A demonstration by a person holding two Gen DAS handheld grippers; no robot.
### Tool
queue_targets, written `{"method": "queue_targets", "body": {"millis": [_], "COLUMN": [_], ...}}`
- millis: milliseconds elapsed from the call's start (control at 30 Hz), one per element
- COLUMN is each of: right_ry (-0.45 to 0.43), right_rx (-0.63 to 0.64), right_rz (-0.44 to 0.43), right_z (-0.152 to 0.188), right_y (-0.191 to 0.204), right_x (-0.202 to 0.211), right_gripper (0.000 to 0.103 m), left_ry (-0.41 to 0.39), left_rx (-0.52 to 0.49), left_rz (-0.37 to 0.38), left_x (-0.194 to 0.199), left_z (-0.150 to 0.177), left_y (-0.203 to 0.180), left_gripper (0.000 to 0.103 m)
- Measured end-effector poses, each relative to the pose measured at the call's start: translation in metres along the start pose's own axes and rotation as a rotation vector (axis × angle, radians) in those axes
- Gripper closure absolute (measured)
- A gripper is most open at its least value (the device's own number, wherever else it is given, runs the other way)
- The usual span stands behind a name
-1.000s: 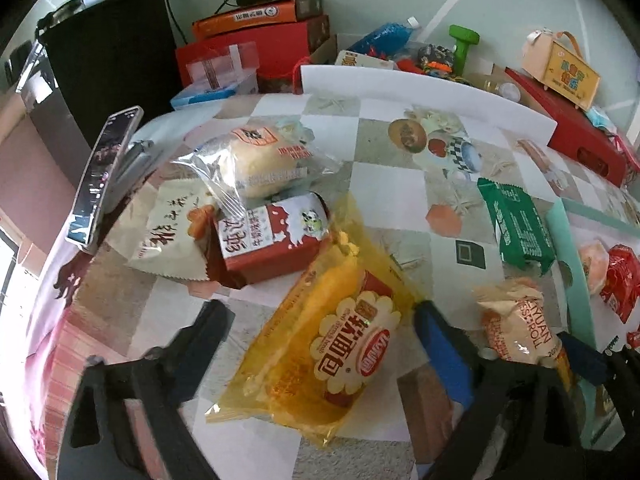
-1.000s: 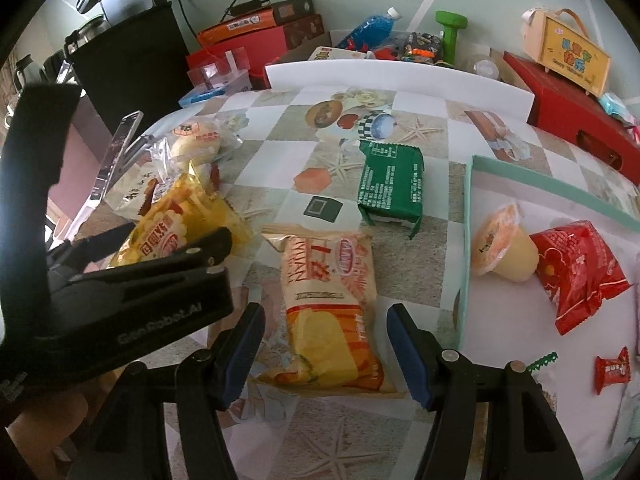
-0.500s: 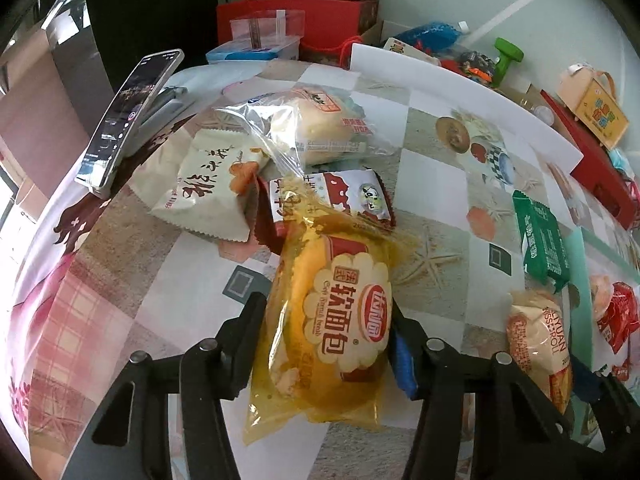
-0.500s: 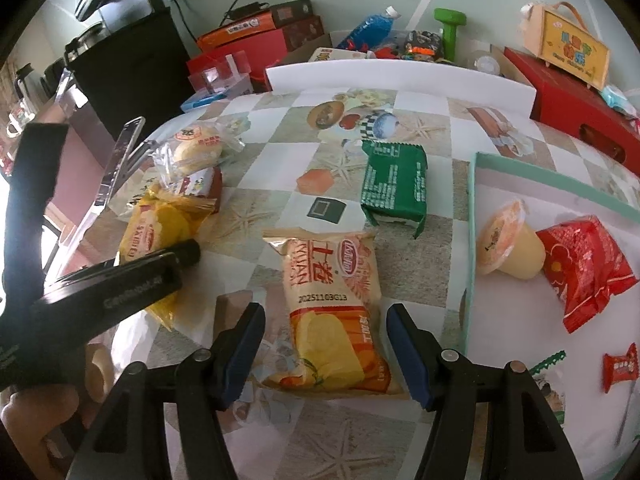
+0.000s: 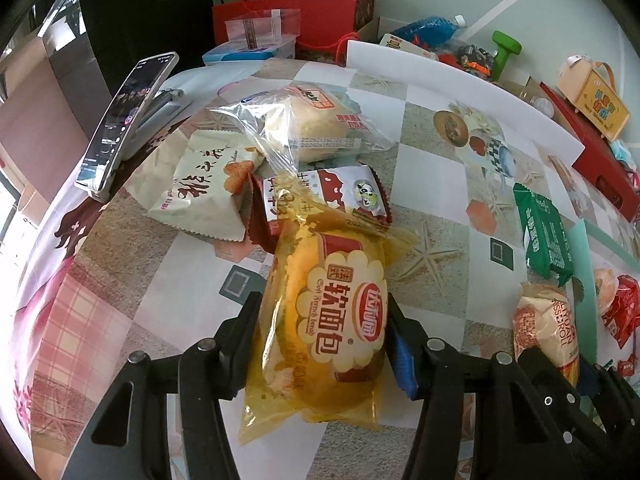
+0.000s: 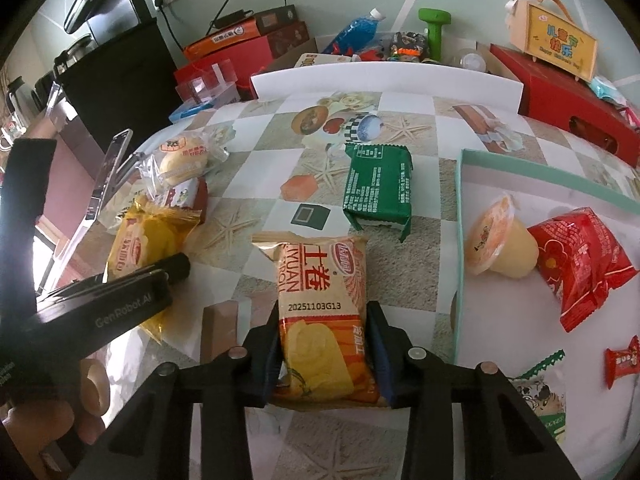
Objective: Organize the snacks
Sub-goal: 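Close the left tool on the yellow bread pack while the right tool grasps the orange-yellow pack, then lift both bread packs and carry them toward the white tray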
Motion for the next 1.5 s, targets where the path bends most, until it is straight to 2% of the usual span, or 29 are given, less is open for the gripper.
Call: {"method": "queue_targets", "body": {"millis": [233, 333, 467, 900, 1033, 1267, 1500], "right_ry": [0.001, -0.007, -0.031, -0.095, -0.128, -0.191, -0.221], "right_rx": [0.011, 0.018, 0.023, 0.012, -0.024, -0.143, -0.257], "right_rz": [0.014, 0.028, 0.028, 0.03, 0.055, 0.171, 0.244], "right_z": [0.0, -0.001, -0.003, -0.011, -0.015, -0.017, -0.012], "right_y": [0.002, 0.003, 0.003, -0.002, -0.019, -0.077, -0.129], "right_x": [-0.001, 0.003, 0.012, 0.042, 0.056, 0.087, 0.11], "right_gripper": [0.063, 0.063, 0.063, 0.063, 0.063, 0.063, 0.063], "left_ry": [0.001, -0.002, -0.009, -0.11, -0.115, -0.125, -0.137], "left_rx": [0.005, 0.011, 0.007, -0.018, -0.051, -0.133, -0.215], "left_rz": [0.009, 0.033, 0.059, 0.108, 0.136, 0.205, 0.274], "left_x": [0.001, 0.005, 0.01, 0.053, 0.059, 0.068, 0.079], "left_z": [0.0, 0.0, 0.0, -0.009, -0.007, -0.002, 0.004], "left_y": [-0.001, 0.0, -0.002, -0.018, -0.034, -0.076, -0.12], "left_gripper": [0.045, 0.054, 0.059, 0.059, 0.059, 0.059, 0.059]}}
Point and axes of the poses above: each gripper's, at about its wrist camera, not at the fingertips, and x roughly against the way its jaws point, y to its left, z to its underside, the point moved 2 cm from there along -x, roughly the way its jaws point
